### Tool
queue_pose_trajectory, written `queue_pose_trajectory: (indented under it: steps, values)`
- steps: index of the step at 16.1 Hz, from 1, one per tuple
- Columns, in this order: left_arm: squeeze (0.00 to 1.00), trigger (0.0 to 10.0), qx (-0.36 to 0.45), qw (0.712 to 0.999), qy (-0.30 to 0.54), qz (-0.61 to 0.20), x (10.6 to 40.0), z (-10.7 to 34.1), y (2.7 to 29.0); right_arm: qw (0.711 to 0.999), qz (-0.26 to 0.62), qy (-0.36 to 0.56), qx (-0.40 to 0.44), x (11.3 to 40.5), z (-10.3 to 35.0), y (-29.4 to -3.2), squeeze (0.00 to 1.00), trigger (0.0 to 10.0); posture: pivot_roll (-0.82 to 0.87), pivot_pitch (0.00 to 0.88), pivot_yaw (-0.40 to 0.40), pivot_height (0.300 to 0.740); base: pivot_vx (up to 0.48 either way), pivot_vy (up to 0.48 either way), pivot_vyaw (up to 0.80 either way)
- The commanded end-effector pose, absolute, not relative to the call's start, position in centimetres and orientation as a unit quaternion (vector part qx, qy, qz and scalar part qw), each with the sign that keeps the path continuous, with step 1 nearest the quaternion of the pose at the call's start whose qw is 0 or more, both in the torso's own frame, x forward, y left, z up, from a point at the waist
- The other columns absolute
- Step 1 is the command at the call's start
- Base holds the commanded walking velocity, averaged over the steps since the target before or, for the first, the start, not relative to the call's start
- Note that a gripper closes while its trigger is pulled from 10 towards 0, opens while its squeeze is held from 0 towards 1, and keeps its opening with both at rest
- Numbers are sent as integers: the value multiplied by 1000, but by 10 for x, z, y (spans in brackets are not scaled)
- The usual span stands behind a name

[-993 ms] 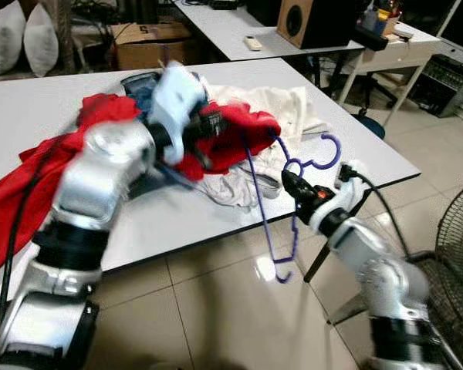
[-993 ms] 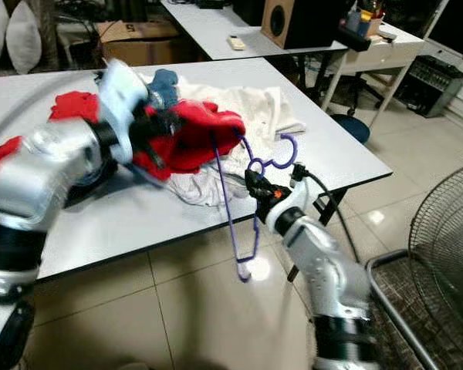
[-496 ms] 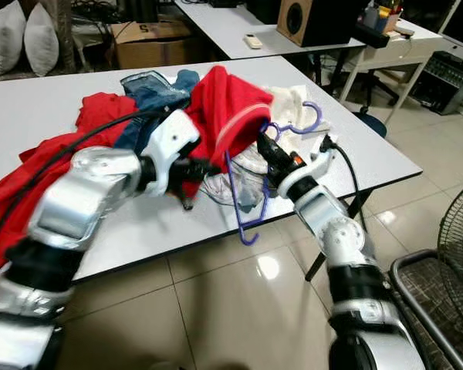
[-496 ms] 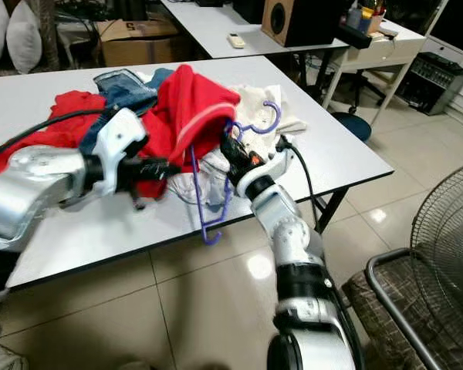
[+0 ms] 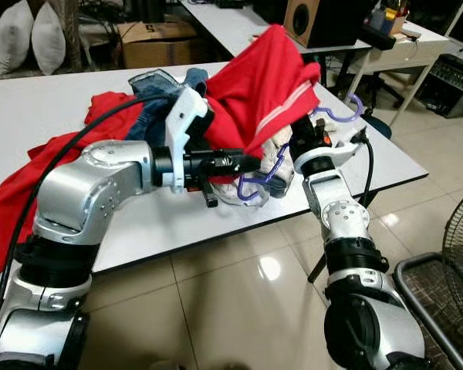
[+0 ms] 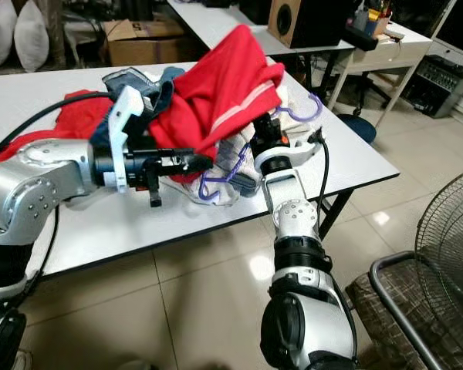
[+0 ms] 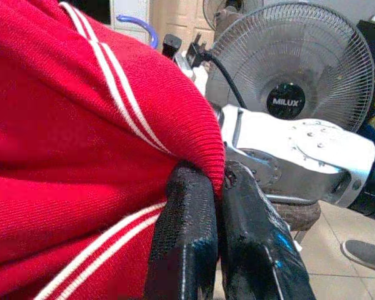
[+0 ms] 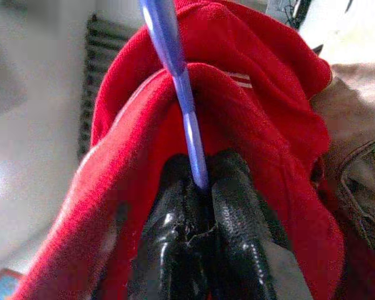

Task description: Hang hanger

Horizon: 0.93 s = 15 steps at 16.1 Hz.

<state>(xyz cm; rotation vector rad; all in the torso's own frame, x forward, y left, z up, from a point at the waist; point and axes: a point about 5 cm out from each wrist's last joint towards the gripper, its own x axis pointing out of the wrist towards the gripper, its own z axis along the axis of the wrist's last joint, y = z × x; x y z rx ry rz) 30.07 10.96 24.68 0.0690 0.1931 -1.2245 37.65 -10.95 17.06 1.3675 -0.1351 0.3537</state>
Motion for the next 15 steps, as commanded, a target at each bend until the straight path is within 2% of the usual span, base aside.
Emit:
queue_pose_trajectory:
  steps: [1,3,6,8,11,13,15]
  values:
    - [0,0,29,790,100,-604,293,245,101,705,164,-115,681,381,197,-91,0,10000,11,10,-77,740,0,0,0]
    - [0,0,78,795,140,-586,294,229,106,674,159,-125,710,384,201,-89,0,10000,15,19,-71,740,0,0,0]
    - [0,0,73,770,155,-614,283,230,110,667,139,-135,720,388,202,-91,0,10000,32,33,-70,740,0,0,0]
    - [0,0,31,768,130,-626,282,240,104,679,145,-133,707,389,203,-84,0,10000,42,36,-70,740,0,0,0]
    - [0,0,-58,779,61,-621,292,266,87,719,154,-116,668,387,200,-60,0,10000,95,23,-67,740,0,0,0]
    - [0,0,-82,782,59,-615,296,274,78,720,130,-109,673,385,195,-49,0,10000,144,4,-44,740,0,0,0]
    - [0,0,-58,799,90,-592,300,268,81,719,71,-98,684,386,189,-45,0,10000,195,0,26,740,0,0,0]
